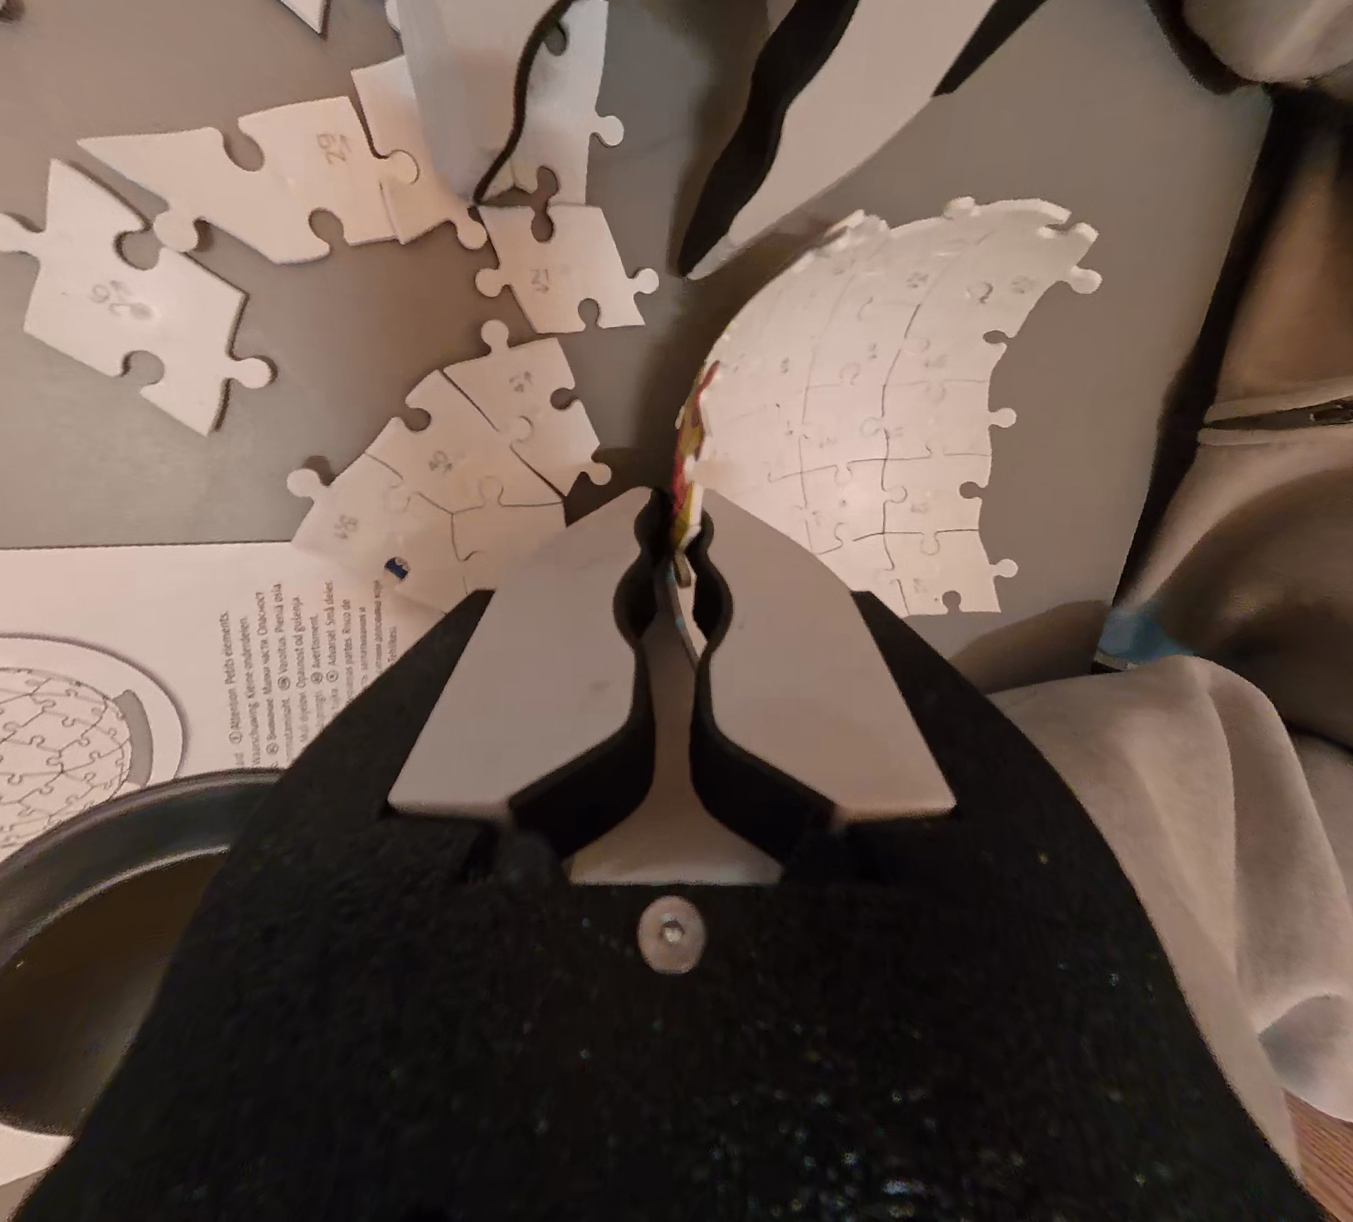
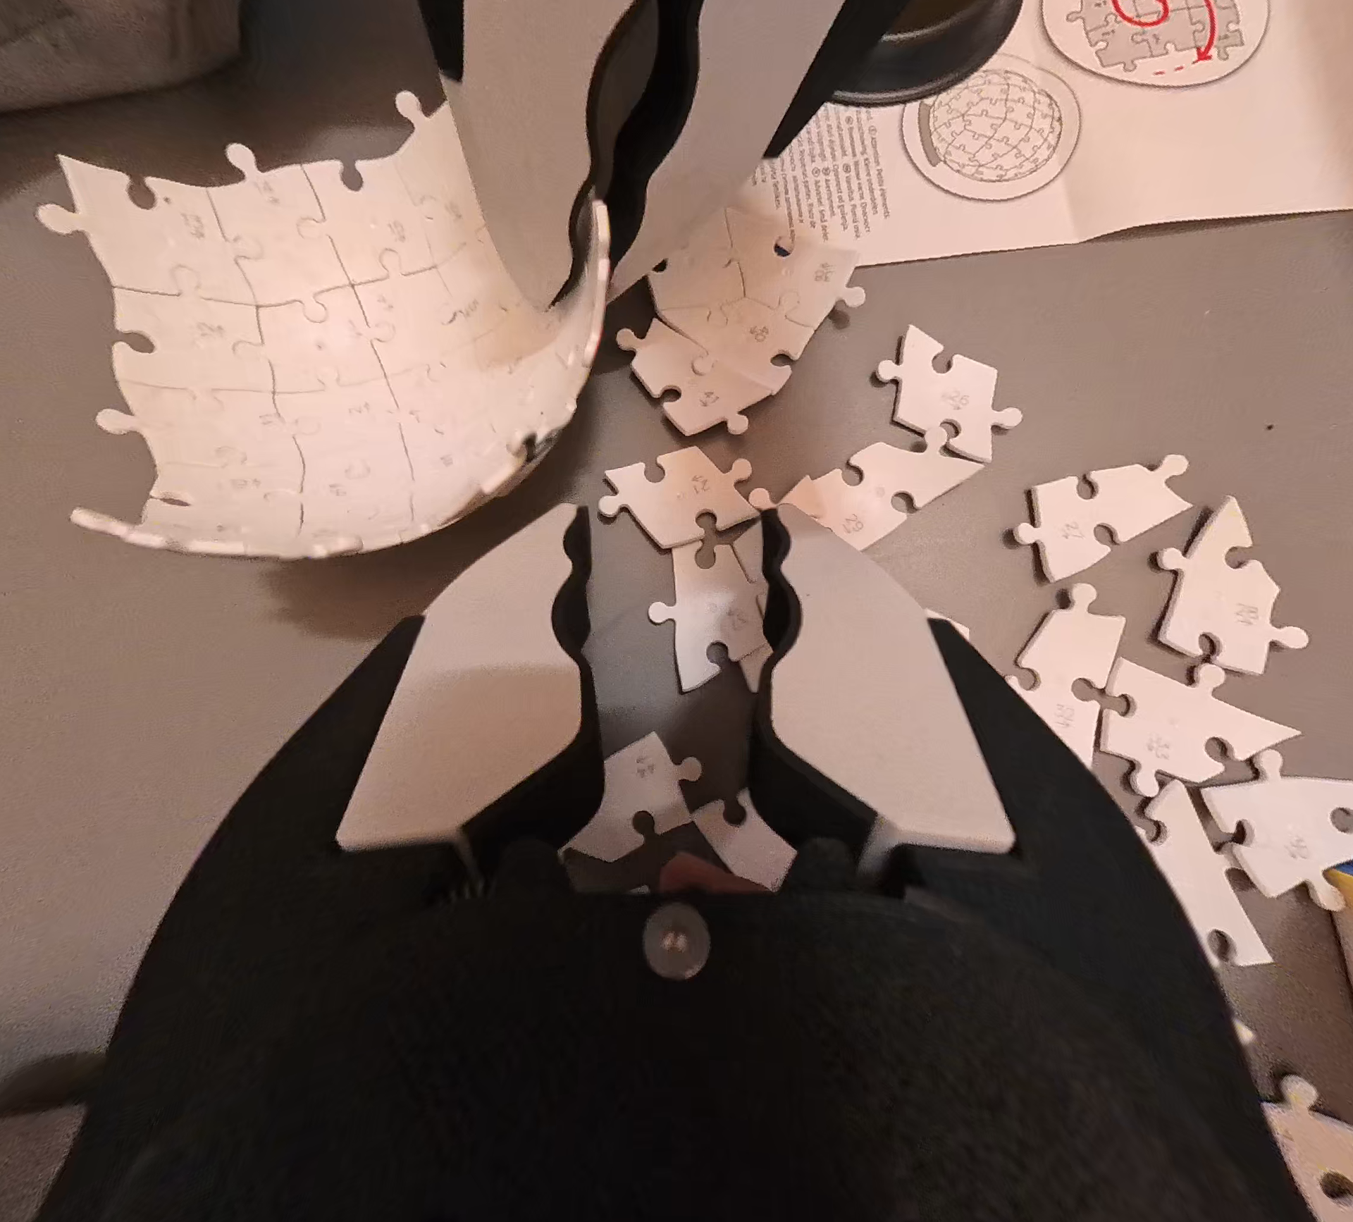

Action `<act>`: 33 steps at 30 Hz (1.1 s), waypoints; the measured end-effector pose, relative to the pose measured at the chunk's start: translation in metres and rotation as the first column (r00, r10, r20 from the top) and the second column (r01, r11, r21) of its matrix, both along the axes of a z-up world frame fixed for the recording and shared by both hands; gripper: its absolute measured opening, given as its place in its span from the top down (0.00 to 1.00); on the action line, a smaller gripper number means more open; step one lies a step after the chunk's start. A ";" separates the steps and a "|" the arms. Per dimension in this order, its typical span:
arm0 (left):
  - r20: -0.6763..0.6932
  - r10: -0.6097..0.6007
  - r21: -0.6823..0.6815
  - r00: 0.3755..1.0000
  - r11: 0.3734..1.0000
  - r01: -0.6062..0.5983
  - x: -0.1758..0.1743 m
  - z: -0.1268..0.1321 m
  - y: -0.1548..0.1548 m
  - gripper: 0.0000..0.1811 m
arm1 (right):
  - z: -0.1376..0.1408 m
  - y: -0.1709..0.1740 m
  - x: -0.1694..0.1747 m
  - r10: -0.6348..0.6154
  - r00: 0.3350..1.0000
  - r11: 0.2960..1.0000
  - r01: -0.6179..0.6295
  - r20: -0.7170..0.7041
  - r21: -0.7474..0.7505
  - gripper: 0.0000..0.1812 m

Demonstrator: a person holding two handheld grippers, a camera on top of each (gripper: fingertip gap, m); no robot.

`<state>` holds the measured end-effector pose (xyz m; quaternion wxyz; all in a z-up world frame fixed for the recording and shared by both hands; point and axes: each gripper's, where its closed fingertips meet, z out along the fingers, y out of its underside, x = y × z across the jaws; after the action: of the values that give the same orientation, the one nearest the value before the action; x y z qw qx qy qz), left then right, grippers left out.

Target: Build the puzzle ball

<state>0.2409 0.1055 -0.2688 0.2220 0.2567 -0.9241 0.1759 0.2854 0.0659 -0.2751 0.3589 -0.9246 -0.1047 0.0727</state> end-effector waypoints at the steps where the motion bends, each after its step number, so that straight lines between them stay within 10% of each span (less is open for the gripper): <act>1: 0.002 0.003 -0.003 1.000 1.000 -0.003 0.001 0.000 0.000 0.98 | -0.001 0.001 0.000 -0.003 1.000 1.000 0.003 0.000 -0.002 0.74; 15: 0.005 0.039 -0.022 0.999 0.999 -0.039 0.006 0.000 0.006 0.95 | -0.005 0.001 0.003 0.020 1.000 1.000 -0.021 0.022 0.021 0.85; 18: 0.013 0.045 -0.017 0.999 0.999 -0.045 0.007 0.000 0.008 0.95 | -0.001 -0.003 0.012 0.008 0.997 1.000 -0.009 0.072 0.020 1.00; 22: 0.017 0.049 -0.028 0.999 0.998 -0.049 0.007 0.003 0.007 0.94 | 0.006 -0.008 0.010 0.024 0.997 0.999 -0.027 0.079 0.032 0.95; 27: 0.016 0.042 -0.041 0.999 0.998 -0.041 0.004 0.006 0.007 0.95 | 0.000 -0.004 0.010 -0.013 0.995 1.000 0.011 0.094 0.017 0.66; 33: 0.011 0.032 -0.039 0.999 0.999 -0.031 0.002 0.005 0.007 0.96 | -0.003 0.003 -0.002 0.040 0.994 0.999 -0.042 0.099 0.021 0.67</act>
<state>0.2426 0.1128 -0.2637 0.2190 0.2658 -0.9175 0.1989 0.2836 0.0690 -0.2783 0.3625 -0.9205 -0.1421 0.0331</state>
